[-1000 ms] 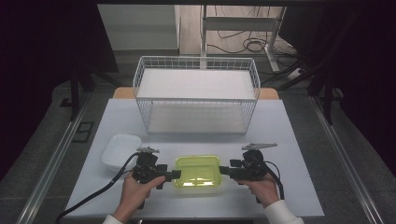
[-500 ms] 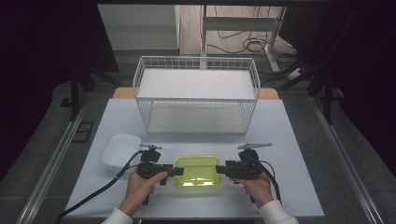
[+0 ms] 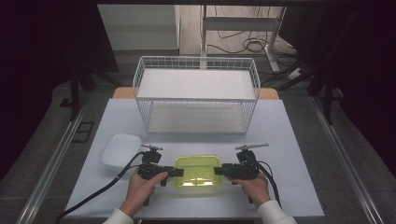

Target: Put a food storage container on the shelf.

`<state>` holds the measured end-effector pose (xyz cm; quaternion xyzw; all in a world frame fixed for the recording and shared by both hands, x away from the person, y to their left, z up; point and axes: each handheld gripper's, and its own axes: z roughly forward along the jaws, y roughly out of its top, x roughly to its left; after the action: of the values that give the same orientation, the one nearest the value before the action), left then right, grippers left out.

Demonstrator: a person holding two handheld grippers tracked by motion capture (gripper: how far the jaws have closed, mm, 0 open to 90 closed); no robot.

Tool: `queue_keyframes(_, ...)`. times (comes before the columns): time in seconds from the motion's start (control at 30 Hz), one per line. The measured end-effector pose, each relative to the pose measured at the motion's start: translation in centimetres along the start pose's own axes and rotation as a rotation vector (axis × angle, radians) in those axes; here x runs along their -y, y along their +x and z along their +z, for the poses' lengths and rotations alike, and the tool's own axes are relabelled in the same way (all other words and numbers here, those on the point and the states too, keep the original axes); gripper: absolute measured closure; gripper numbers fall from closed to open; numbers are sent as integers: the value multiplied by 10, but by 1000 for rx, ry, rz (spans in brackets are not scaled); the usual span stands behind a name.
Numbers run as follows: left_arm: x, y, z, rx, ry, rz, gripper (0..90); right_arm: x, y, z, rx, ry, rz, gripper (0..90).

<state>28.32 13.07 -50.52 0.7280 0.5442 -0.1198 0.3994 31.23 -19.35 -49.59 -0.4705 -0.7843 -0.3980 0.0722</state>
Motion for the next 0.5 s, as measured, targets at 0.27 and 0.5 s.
queue_keyframes(0.27, 3, 2, 6, 21, 25, -14, 547, 2, -4, 4, -31, 10, 45, 618)
queue_keyframes(0.5, 6, 8, -1, 65, -34, -79, 702, 2, -7, -1, -81, 5, 92, 754)
